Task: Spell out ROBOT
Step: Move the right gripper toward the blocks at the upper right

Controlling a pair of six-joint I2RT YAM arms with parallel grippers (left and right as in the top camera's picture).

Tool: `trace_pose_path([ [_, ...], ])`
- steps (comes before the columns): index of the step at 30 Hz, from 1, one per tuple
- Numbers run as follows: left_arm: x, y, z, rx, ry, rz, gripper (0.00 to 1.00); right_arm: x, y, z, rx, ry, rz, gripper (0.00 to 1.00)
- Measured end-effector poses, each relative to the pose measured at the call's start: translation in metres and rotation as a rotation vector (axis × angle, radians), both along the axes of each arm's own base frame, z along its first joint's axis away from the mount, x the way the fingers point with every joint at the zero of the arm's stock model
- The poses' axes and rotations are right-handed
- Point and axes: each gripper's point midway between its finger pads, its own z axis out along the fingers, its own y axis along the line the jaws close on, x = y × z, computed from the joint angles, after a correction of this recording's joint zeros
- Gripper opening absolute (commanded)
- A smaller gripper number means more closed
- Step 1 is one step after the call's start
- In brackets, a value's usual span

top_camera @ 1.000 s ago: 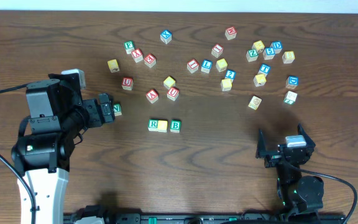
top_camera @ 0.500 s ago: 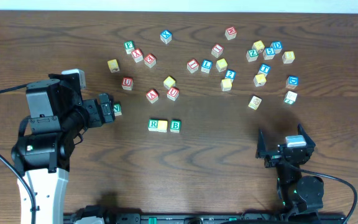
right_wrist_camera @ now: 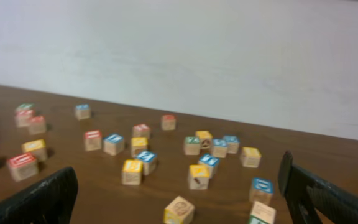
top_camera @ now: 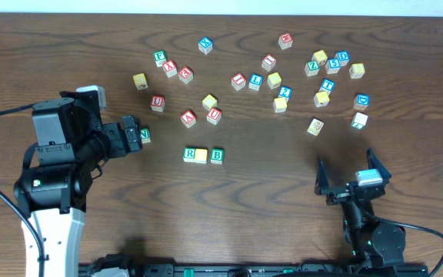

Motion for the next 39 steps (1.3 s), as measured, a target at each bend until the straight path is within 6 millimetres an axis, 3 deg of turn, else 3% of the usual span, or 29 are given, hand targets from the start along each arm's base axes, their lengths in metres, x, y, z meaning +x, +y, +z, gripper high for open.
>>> trace_pose_path([
  [5, 0.0, 0.0, 0.0, 0.0, 0.001, 0.0, 0.98, 0.0, 0.001, 0.013, -0.031, 0.11, 0.006, 0.99],
  [9, 0.0, 0.0, 0.0, 0.0, 0.001, 0.001, 0.98, 0.018, 0.006, 0.064, -0.079, 0.218, 0.021, 0.99],
  [14, 0.0, 0.0, 0.0, 0.0, -0.001, 0.001, 0.98, 0.066, 0.024, 0.105, -0.124, 0.491, 0.097, 0.99],
  [18, 0.0, 0.0, 0.0, 0.0, 0.0, 0.001, 0.98, 0.108, 0.042, 0.113, -0.121, 0.682, 0.165, 0.99],
  [20, 0.0, 0.0, 0.0, 0.0, 0.0, 0.0, 0.98, 0.134, 0.054, 0.102, -0.102, 0.762, 0.208, 0.99],
  [24, 0.0, 0.0, 0.0, 0.0, 0.002, 0.001, 0.98, 0.156, 0.064, 0.066, -0.083, 0.855, 0.246, 0.96],
  [25, 0.0, 0.0, 0.0, 0.0, 0.001, 0.001, 0.98, 0.163, 0.068, 0.049, -0.075, 0.896, 0.264, 0.95],
  [28, 0.0, 0.0, 0.0, 0.0, 0.0, 0.0, 0.98, 0.174, 0.076, 0.023, -0.017, 0.96, 0.271, 0.99],
  [32, 0.0, 0.0, 0.0, 0.0, 0.001, 0.001, 0.98, 0.19, 0.079, 0.024, 0.134, 0.958, 0.18, 0.98],
  [39, 0.0, 0.0, 0.0, 0.0, 0.001, 0.0, 0.98, 0.2, 0.077, 0.036, 0.404, 0.963, -0.116, 0.95],
])
